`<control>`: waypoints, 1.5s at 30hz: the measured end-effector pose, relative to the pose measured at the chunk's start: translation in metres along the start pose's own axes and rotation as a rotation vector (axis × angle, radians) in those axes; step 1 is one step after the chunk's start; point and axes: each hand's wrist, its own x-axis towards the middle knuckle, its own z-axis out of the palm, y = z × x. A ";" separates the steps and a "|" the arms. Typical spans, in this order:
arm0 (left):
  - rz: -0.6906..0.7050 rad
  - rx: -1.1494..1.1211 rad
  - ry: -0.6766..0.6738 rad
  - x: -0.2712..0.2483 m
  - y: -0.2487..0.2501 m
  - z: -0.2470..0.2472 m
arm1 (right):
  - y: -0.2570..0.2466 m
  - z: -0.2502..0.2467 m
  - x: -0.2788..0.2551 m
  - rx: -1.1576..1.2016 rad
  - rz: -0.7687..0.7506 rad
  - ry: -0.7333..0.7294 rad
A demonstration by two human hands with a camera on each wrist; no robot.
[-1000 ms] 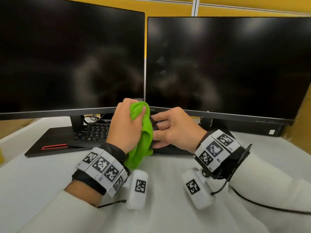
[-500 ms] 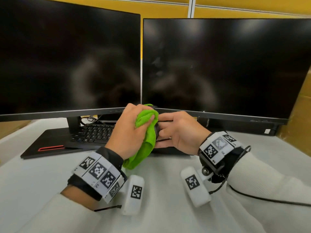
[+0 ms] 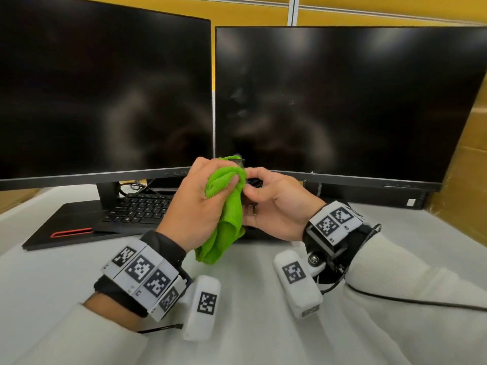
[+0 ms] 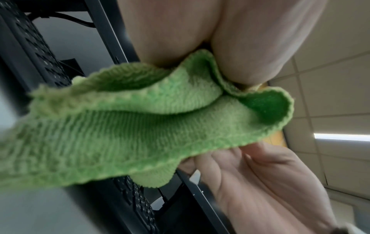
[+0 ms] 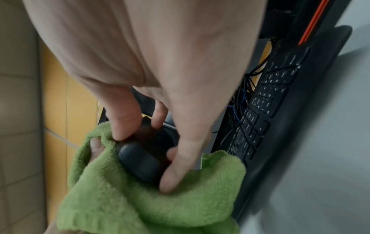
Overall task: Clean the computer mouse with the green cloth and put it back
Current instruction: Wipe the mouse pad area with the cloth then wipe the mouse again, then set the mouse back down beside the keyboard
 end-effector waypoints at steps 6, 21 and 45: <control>0.034 0.055 -0.213 -0.004 -0.007 0.002 | -0.010 -0.019 0.002 0.041 -0.126 0.118; -0.209 0.243 0.059 0.004 -0.025 -0.013 | -0.025 -0.046 -0.028 -0.051 -0.022 0.154; -0.259 0.238 0.062 0.004 -0.018 -0.016 | -0.053 -0.097 -0.049 -1.572 0.172 0.573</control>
